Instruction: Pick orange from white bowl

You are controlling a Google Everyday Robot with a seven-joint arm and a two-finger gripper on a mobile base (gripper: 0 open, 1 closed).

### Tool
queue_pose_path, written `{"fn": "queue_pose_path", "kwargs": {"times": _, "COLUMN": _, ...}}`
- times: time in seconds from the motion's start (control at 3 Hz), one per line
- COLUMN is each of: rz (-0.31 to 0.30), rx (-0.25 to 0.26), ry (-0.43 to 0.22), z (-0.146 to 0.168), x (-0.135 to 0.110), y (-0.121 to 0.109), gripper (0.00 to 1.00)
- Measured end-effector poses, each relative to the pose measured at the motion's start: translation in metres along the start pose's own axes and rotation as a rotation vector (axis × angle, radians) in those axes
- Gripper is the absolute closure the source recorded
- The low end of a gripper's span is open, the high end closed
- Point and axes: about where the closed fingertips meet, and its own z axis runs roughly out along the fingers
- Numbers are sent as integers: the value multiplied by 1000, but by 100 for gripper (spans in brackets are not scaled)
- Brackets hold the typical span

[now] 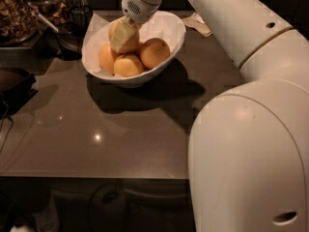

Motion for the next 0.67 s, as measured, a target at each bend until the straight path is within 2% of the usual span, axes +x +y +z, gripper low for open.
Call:
{"fn": "queue_pose_path", "kwargs": {"times": 0.33, "rz": -15, "rx": 20, "ry": -53, "z": -10, "x": -3, "y": 3, "gripper": 100}}
{"fn": "queue_pose_path", "kwargs": {"times": 0.67, "rz": -5, "rx": 27, "ry": -171, "z": -38, "x": -2, "y": 22, "gripper": 100}}
